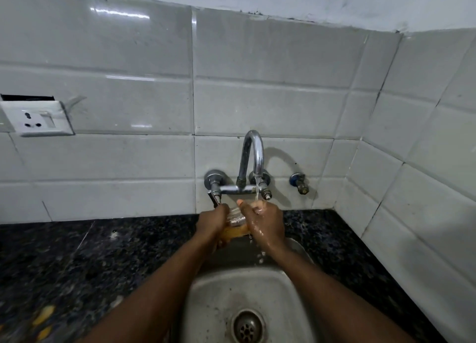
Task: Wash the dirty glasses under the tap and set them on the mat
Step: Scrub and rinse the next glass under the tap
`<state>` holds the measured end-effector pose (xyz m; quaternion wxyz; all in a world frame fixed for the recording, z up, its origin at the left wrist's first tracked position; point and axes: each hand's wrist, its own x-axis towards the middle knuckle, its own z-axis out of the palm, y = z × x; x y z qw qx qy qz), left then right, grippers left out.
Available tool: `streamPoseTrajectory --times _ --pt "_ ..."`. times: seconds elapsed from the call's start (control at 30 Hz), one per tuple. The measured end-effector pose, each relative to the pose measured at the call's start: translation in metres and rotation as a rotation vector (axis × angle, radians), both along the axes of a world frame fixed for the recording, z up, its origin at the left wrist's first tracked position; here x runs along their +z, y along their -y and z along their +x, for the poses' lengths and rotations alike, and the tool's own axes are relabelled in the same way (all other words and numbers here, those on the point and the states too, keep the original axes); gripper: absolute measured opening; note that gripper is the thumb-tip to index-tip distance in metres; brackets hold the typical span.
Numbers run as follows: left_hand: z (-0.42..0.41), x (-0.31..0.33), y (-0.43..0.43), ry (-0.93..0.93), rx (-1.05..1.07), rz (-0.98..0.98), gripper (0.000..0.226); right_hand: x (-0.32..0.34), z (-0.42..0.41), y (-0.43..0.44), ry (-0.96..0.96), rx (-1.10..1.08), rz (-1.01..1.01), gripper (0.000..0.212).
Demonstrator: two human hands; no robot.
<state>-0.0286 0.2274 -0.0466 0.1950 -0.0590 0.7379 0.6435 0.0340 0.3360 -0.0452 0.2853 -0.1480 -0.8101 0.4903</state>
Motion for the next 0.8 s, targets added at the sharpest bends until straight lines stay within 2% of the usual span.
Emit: streamPoseTrajectory --times 0.03,0.07,0.13,0.17,0.2,0.23,0.3,0.33,0.37,0.43,0.5,0.57,0.6,0.63,0.7,0.73,0.77,0.8 --pt "0.002 -0.002 -0.002 -0.024 0.023 -0.015 0.037 0.0 -0.002 -0.001 0.017 0.009 -0.116 0.028" --pt "0.004 -0.007 -0.006 -0.155 0.065 -0.064 0.036 0.002 -0.003 -0.003 0.05 0.011 -0.276 0.026" --pt "0.016 -0.008 -0.006 -0.602 0.166 -0.169 0.025 0.01 -0.004 -0.003 0.142 0.021 -0.578 0.024" --pt "0.019 -0.006 -0.006 -0.761 0.177 -0.184 0.018 0.013 -0.004 -0.004 0.156 0.016 -0.636 0.026" --pt "0.019 -0.002 -0.005 -0.791 0.155 -0.192 0.015 0.012 -0.005 -0.006 0.137 0.009 -0.592 0.03" --pt "0.011 0.0 -0.005 -0.684 0.132 -0.185 0.019 0.009 -0.005 -0.008 0.094 -0.003 -0.44 0.035" --pt "-0.003 0.002 -0.003 -0.243 0.077 -0.073 0.029 0.004 -0.003 -0.006 0.044 -0.025 -0.067 0.038" --pt "-0.006 0.002 -0.001 -0.076 0.057 -0.003 0.033 0.001 -0.004 -0.004 0.032 -0.015 0.031 0.037" --pt "-0.007 -0.001 0.0 -0.016 0.05 0.035 0.037 -0.003 -0.006 -0.003 0.02 -0.003 0.064 0.036" --pt "-0.008 -0.008 -0.001 -0.096 0.104 0.03 0.041 0.001 -0.007 -0.004 -0.028 0.035 0.106 0.035" --pt "0.0 -0.014 -0.001 -0.133 0.134 0.066 0.038 0.011 -0.009 -0.012 -0.044 0.195 0.38 0.036" --pt "0.004 -0.018 -0.002 0.078 -0.006 0.316 0.042 0.025 -0.013 -0.018 -0.013 0.375 0.821 0.039" --pt "0.008 -0.017 -0.001 0.204 -0.101 0.453 0.046 0.03 -0.015 -0.019 0.0 0.402 0.966 0.037" --pt "0.011 -0.018 -0.002 0.272 -0.156 0.547 0.05 0.033 -0.017 -0.02 -0.002 0.4 1.025 0.035" --pt "0.014 -0.021 -0.009 0.258 -0.11 0.594 0.053 0.032 -0.018 -0.022 -0.001 0.361 0.961 0.029" --pt "0.017 -0.02 -0.011 0.225 -0.045 0.579 0.05 0.028 -0.015 -0.021 0.002 0.318 0.843 0.025" --pt "0.018 -0.018 -0.013 0.172 0.034 0.544 0.042 0.021 -0.012 -0.018 0.012 0.258 0.663 0.023" --pt "0.018 -0.013 -0.015 0.065 0.122 0.455 0.031 0.014 -0.007 -0.015 0.005 0.185 0.4 0.022"
